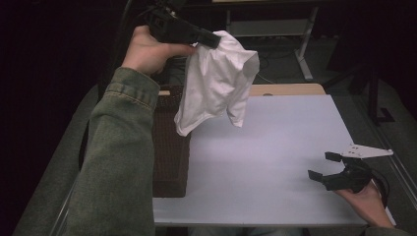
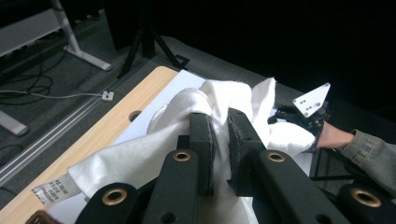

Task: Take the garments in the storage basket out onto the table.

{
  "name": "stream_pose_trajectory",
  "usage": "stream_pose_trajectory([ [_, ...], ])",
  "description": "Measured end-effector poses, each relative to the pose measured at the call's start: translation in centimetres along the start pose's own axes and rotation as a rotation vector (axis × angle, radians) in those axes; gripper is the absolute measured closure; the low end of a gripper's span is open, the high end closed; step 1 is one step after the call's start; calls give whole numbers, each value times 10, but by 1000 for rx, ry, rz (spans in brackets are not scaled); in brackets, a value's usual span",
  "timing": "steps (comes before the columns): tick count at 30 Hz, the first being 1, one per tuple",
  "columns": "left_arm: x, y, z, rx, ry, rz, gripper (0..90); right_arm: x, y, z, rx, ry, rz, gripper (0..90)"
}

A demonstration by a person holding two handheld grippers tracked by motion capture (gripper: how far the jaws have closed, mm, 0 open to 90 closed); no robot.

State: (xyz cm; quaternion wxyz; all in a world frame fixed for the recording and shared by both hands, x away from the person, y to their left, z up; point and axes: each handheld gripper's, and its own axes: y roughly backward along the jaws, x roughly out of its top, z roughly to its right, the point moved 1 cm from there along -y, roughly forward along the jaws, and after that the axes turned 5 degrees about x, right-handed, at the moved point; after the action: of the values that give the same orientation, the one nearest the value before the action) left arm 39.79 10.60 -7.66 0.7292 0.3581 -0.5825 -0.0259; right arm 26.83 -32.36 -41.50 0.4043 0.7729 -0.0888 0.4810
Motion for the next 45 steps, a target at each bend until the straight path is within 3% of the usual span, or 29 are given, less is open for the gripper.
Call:
stream_pose_trajectory([
  [13,7,-27,9,-38,-25,-12,809,0,0,1,1,10,7,0],
  [18,8,-39,12,-73,-28,-4,809,0,0,1,2,11,2,0],
  [29,-9,-74,6,-117,-24,-43,809,0,0,1,6,10,4,0],
  [38,-23,-93,6,-154,4,-27,809,0,-1,0,8,12,-4,0],
  [45,-38,-114,5,-185,-16,-57,809,0,-1,0,14,13,-8,0],
])
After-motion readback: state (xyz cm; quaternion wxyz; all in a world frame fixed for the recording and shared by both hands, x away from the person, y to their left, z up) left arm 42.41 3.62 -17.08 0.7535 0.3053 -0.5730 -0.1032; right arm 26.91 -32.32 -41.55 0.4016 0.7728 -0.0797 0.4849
